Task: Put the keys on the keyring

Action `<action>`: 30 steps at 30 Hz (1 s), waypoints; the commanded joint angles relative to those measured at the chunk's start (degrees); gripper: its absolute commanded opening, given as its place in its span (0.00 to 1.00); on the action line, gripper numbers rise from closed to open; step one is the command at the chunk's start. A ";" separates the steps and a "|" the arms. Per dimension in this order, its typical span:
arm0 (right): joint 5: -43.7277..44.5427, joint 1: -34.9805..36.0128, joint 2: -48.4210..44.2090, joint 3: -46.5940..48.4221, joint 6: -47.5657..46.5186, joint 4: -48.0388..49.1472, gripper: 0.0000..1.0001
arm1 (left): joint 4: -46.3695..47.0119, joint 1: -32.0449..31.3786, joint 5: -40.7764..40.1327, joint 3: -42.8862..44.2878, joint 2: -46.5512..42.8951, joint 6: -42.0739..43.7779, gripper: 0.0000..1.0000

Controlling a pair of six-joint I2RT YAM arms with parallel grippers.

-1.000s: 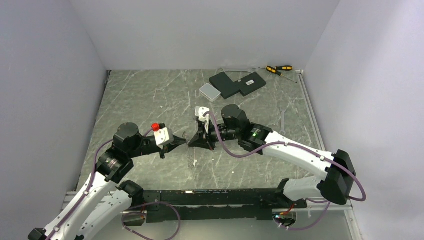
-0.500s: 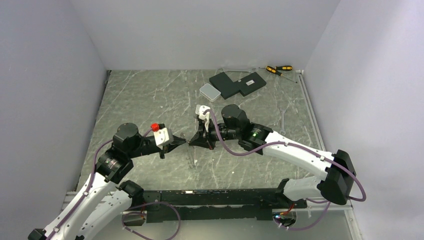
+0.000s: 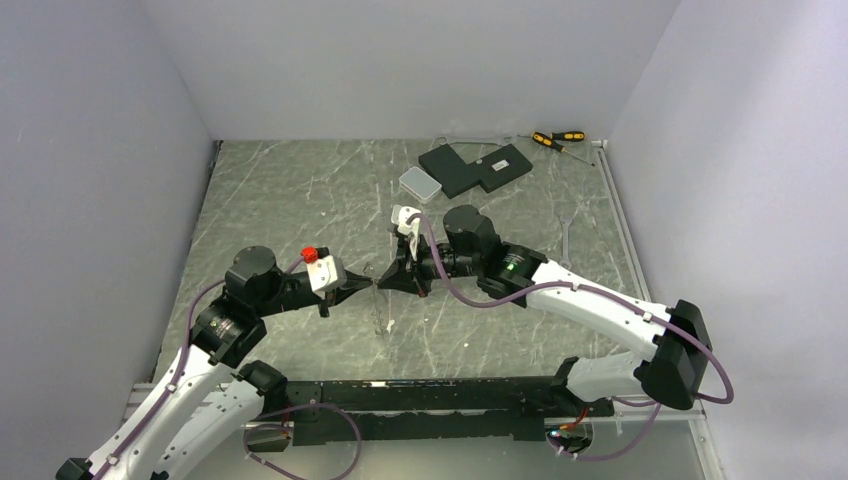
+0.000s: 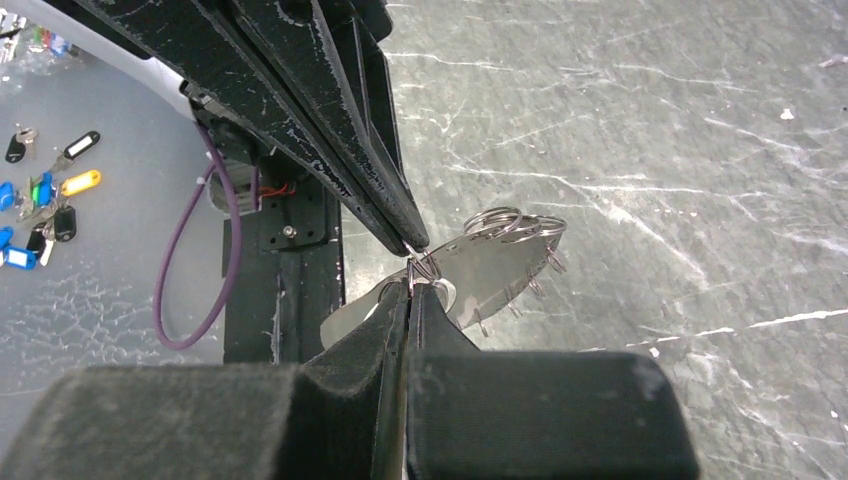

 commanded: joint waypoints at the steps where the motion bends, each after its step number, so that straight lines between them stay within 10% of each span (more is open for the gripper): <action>1: 1.01 -0.27 -0.06 3.51 1.59 2.69 0.00 | 1.85 -0.10 1.84 1.18 0.00 1.32 0.00; 30: 3.50 -0.19 0.83 5.43 3.13 0.41 0.00 | 1.73 -0.08 2.04 1.18 0.07 1.41 0.00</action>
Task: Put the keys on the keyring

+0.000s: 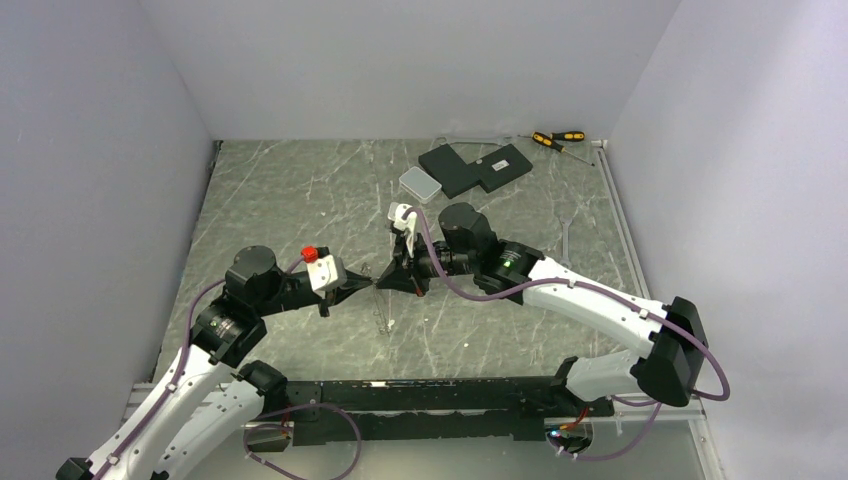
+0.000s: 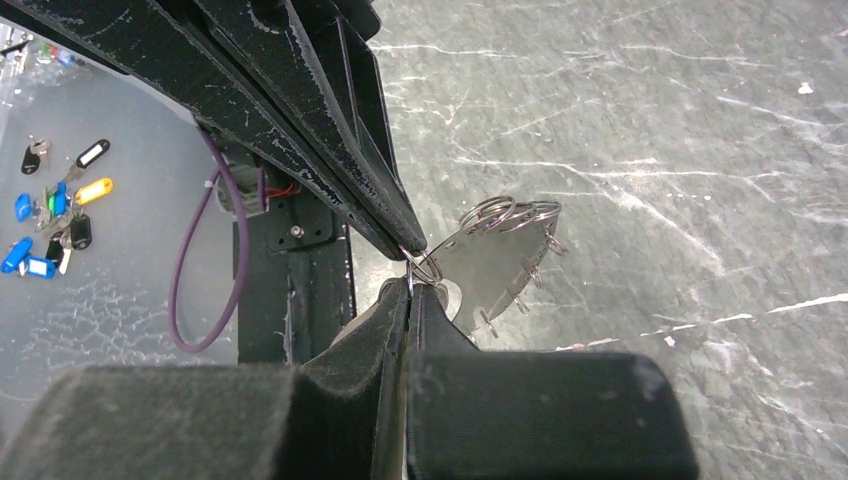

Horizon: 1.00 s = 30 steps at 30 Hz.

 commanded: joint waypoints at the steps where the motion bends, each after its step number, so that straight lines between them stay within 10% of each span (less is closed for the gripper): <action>1: 2.69 -0.24 -0.43 3.71 0.75 2.08 0.00 | 1.72 -0.13 2.15 1.18 0.01 1.37 0.00; 30: 2.55 -0.58 -1.08 2.55 1.72 0.52 0.00 | 1.49 -0.16 0.53 1.27 -1.35 1.55 0.00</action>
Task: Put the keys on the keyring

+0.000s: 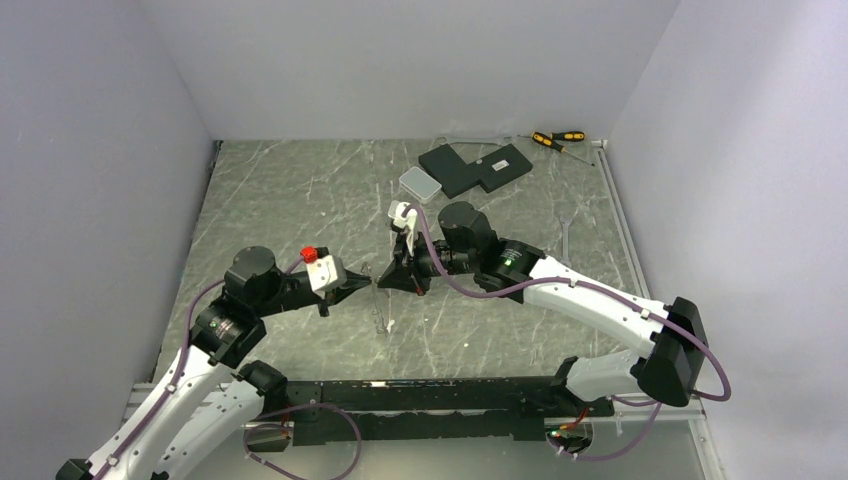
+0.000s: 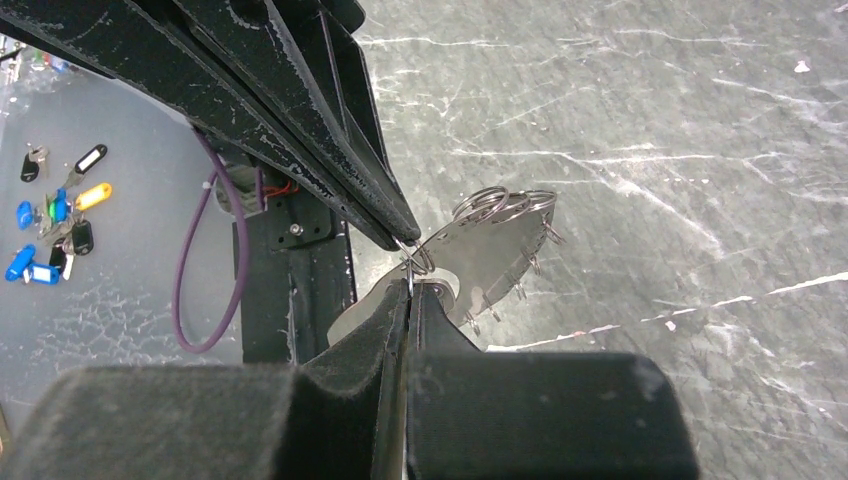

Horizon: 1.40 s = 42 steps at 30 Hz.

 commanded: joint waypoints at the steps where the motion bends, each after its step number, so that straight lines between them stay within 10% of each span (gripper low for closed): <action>1: 1.10 -0.60 -1.12 1.52 0.80 2.85 0.00 | 1.46 -0.21 1.00 1.34 -0.95 1.37 0.00; 8: 0.54 -0.78 -0.97 1.49 1.04 2.68 0.00 | 1.42 -0.18 0.24 1.27 -1.62 1.46 0.00; 23: -1.57 -0.78 -0.29 2.15 0.28 2.18 0.33 | 1.38 -0.21 0.50 1.36 -1.76 1.46 0.00; 42: -6.47 -0.78 -7.92 -10.77 -12.22 16.81 0.36 | 1.51 -0.21 1.56 1.36 -1.50 1.28 0.00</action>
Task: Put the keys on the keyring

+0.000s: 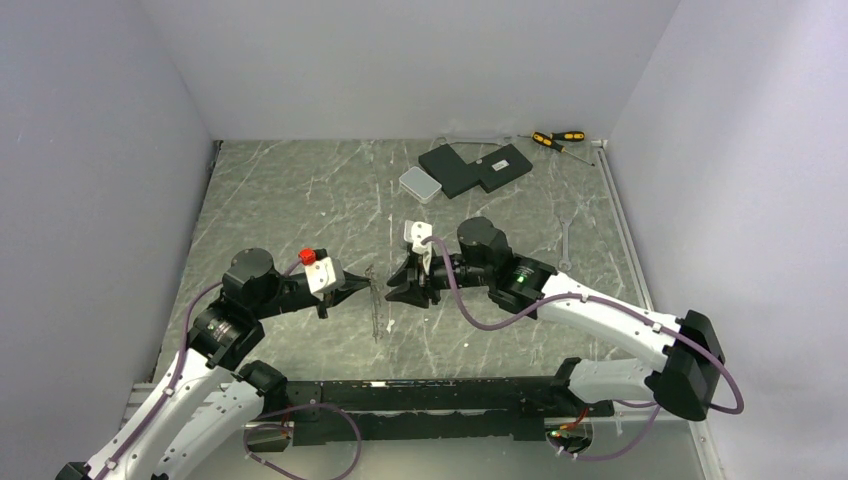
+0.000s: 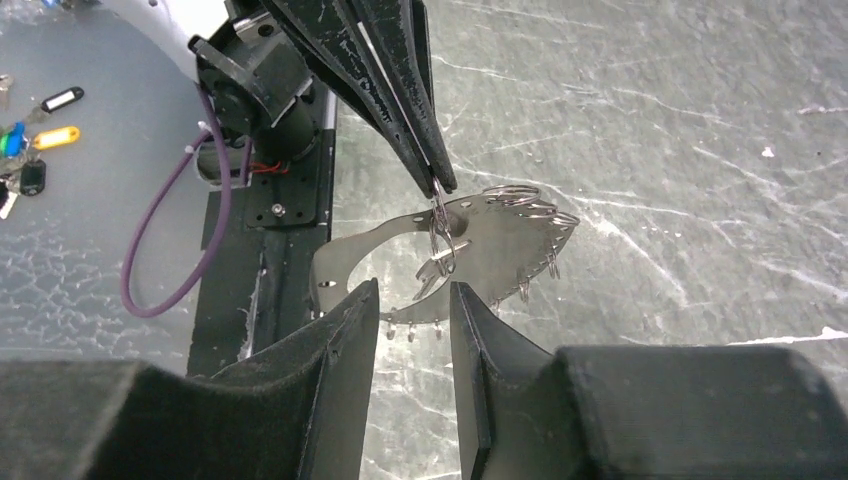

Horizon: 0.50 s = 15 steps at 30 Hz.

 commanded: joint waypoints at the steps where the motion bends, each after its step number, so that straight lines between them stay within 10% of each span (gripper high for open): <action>1: -2.05 -0.28 -1.83 -1.26 -4.36 8.10 0.35 | 2.40 -0.22 1.77 1.36 -0.56 1.30 0.00; 15: -4.65 -0.27 1.92 0.81 -5.06 10.74 0.35 | 2.31 -0.16 1.60 1.27 -0.48 1.40 0.00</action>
